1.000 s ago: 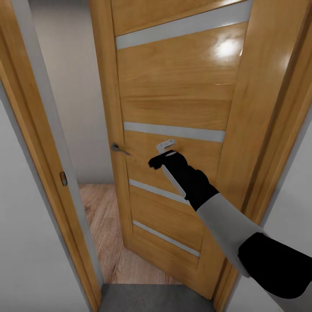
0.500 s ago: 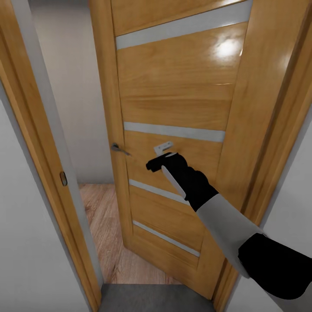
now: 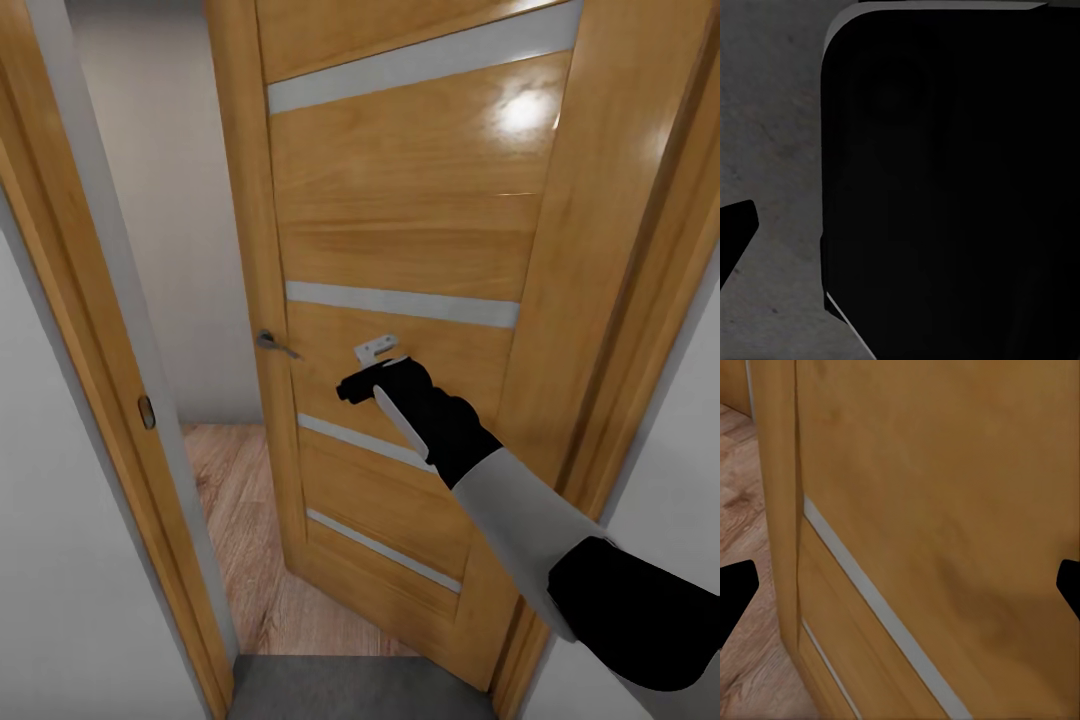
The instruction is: Move the two storage containers from the living room to the garage. In the garage, place one container on the floor and stack the other container on top of it (either order is fine).
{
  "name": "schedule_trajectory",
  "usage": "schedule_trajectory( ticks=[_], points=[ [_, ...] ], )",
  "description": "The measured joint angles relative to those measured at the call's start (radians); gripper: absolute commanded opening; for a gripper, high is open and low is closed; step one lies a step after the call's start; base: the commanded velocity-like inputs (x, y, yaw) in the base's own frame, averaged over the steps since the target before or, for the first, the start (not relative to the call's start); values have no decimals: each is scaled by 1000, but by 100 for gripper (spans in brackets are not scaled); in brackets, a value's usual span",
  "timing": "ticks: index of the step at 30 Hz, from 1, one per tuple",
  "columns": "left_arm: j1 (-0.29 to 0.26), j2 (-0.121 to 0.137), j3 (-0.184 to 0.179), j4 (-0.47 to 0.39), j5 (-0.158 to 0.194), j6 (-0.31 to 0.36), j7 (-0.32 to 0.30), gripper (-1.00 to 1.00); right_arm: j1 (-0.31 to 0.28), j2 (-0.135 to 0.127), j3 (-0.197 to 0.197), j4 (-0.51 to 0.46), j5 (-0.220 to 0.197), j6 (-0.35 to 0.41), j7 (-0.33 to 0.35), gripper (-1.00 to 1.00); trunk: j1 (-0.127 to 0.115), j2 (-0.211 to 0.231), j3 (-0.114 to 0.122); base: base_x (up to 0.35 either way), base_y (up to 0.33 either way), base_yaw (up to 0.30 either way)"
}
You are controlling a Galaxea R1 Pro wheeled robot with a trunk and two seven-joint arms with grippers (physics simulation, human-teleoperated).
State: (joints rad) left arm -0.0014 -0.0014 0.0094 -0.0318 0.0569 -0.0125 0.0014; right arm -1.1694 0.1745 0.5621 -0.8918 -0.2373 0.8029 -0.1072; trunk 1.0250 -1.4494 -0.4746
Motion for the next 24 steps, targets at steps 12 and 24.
schedule_trajectory(
  ticks=[12, 24],
  points=[
    [0, 0, 0, 0, 0, 0, 0, 100, 0, 0, 1, 13, -1, 4, 1, 100, 0, 0, 0, 0, 0, 0],
    [0, 0, 0, 0, 0, 0, 0, 100, 0, 0, 0, 14, 0, 26, 0, 100, 0, 0, 0, 0, 0, 0]
  ],
)
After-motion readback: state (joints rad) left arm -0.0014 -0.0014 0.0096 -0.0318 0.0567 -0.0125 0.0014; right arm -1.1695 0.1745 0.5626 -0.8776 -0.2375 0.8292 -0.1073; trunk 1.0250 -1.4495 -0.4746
